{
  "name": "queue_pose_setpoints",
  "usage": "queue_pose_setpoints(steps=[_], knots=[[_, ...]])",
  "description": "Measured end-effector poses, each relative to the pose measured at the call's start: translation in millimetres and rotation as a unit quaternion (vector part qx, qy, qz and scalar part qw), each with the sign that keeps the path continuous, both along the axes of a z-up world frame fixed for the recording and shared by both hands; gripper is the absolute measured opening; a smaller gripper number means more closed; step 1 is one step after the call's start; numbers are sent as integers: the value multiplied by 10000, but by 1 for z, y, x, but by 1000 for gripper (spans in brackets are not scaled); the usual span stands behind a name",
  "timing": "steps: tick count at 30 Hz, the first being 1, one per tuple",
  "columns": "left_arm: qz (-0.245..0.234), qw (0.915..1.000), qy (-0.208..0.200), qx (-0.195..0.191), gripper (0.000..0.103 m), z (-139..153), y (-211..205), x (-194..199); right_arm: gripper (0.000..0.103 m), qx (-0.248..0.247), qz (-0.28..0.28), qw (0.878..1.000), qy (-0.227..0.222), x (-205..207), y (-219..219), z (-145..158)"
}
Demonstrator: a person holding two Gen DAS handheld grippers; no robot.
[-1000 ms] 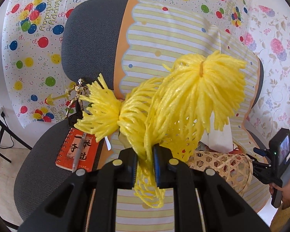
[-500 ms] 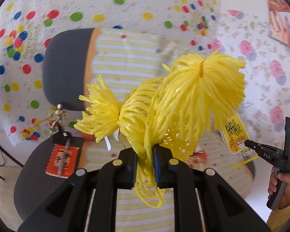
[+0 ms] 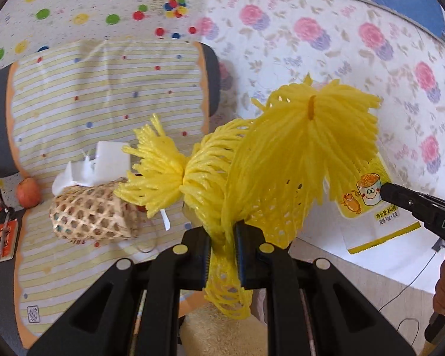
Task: Collect trash
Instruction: 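Carry both items over the pink wastebasket and open both grippers to drop them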
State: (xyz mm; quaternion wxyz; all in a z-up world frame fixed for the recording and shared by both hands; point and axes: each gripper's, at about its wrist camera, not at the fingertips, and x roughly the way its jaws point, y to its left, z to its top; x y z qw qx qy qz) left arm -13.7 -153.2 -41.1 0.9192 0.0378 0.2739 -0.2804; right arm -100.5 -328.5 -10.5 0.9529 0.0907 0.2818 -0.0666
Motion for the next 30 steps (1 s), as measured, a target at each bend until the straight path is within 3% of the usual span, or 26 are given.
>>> queue_pose_setpoints(steps=[4, 6, 9, 13, 19, 20, 24, 30], knots=[[-581, 9980, -7, 240, 12, -6, -37, -12, 3, 91, -335, 9990, 287, -28, -17, -16], [-675, 9975, 133, 165, 12, -10, -46, -17, 3, 84, -506, 9977, 437, -38, -22, -27], [-631, 9972, 412, -6, 12, -22, -47, -18, 3, 264, -736, 9945, 691, -47, -35, -50], [-553, 9959, 714, 80, 12, -32, -46, -10, 3, 640, -885, 9882, 1077, -44, -55, -79], [-493, 9962, 701, 145, 12, -34, -47, -8, 11, 1154, -1045, 9768, 1471, -31, -73, -111], [-496, 9962, 701, 168, 13, -35, -47, -8, 13, 1171, -1090, 9757, 1495, -29, -75, -113], [-519, 9955, 762, 212, 13, -39, -50, -3, 38, 1138, -1149, 9754, 1497, -24, -78, -114], [-755, 9923, 919, 349, 13, -47, -54, -1, 38, 908, -1124, 9851, 930, -29, -76, -87]])
